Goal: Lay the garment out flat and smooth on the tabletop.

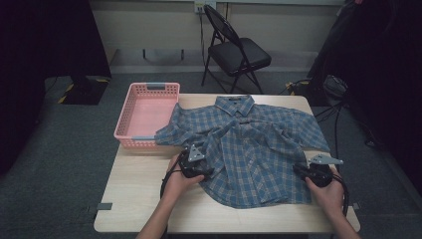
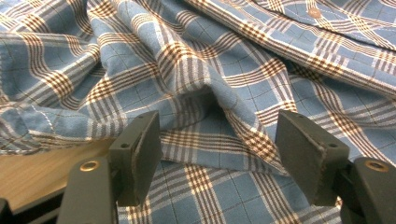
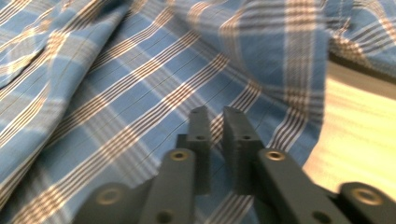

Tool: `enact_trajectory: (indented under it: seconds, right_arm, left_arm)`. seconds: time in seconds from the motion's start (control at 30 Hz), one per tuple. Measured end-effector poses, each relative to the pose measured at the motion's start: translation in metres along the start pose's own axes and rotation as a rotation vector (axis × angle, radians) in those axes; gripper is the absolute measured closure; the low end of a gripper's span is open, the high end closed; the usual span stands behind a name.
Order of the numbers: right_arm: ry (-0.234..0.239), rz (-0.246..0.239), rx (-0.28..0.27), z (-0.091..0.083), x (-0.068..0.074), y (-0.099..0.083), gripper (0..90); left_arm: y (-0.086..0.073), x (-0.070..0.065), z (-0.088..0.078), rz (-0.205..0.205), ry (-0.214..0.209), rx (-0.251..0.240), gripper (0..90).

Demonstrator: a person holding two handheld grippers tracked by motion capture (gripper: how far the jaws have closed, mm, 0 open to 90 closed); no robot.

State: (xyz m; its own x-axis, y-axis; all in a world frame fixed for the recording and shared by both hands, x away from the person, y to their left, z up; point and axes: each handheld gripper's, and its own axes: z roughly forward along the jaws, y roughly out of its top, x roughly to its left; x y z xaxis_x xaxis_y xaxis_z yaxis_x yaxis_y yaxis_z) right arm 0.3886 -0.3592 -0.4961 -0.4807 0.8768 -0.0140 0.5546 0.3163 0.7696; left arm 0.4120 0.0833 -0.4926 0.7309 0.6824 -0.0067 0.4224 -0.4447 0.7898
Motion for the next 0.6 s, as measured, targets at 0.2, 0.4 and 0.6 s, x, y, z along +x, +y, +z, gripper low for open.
enact_trajectory:
  seconds: [0.2, 0.4, 0.6]
  right_arm:
    - [0.055, -0.032, 0.0, -0.019, 0.011, -0.015, 90.0]
    - [0.046, -0.04, -0.021, -0.032, 0.013, -0.02, 80.4]
    - [0.003, -0.009, -0.07, -0.008, 0.001, 0.007, 46.5]
  left_arm:
    - [0.001, -0.001, -0.002, -0.002, 0.004, -0.004, 31.8]
    - [0.001, 0.002, -0.003, -0.002, 0.008, -0.004, 31.9]
    - [0.0, 0.001, -0.002, -0.002, 0.005, -0.003, 32.1]
